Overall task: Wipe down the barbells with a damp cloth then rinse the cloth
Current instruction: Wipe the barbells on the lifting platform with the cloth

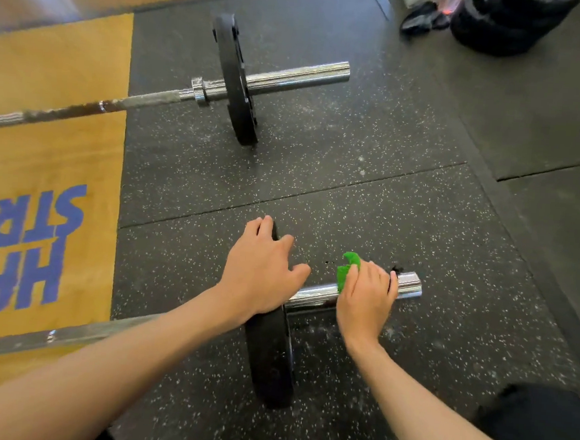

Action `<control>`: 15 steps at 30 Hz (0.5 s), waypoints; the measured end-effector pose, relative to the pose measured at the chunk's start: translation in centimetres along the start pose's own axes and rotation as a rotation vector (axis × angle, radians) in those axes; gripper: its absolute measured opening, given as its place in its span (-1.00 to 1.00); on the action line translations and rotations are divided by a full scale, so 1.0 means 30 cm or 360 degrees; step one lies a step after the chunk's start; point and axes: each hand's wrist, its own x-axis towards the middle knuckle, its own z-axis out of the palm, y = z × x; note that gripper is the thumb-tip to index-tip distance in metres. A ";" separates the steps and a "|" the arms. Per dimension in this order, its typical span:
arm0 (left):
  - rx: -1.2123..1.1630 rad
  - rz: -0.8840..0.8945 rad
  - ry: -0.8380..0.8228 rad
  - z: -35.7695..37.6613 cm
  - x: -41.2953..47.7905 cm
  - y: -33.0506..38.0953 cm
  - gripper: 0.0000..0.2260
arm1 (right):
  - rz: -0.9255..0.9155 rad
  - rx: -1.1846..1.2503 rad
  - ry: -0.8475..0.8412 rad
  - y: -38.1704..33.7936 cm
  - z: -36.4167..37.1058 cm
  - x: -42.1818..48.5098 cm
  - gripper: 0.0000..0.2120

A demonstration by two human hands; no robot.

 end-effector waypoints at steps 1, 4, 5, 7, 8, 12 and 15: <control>0.0000 0.0000 0.0012 0.001 -0.002 0.003 -0.63 | 0.0041 0.0114 -0.0027 -0.029 0.001 -0.003 -0.58; -0.0011 -0.0029 -0.0002 -0.003 -0.006 0.005 -0.58 | 0.0188 0.0665 -0.0118 -0.121 -0.036 -0.009 -0.67; -0.0003 -0.0031 -0.0008 -0.005 -0.007 0.006 -0.56 | 0.0307 0.0936 -0.0183 -0.155 -0.060 -0.007 -0.67; 0.0027 -0.0020 0.0000 -0.006 -0.010 0.006 -0.50 | 0.0656 0.1451 -0.0286 -0.221 -0.085 0.007 -0.69; 0.0023 -0.0025 0.0012 -0.005 -0.014 0.007 -0.48 | 0.0817 0.1640 -0.0293 -0.244 -0.083 0.019 -0.70; -0.0170 -0.0010 0.0087 0.020 -0.028 -0.010 -0.49 | 0.1232 0.2149 -0.0312 -0.278 -0.077 0.053 -0.64; -0.0501 0.0053 0.0231 0.043 -0.040 -0.026 -0.53 | 0.1194 0.2328 -0.0407 -0.305 -0.101 0.047 -0.55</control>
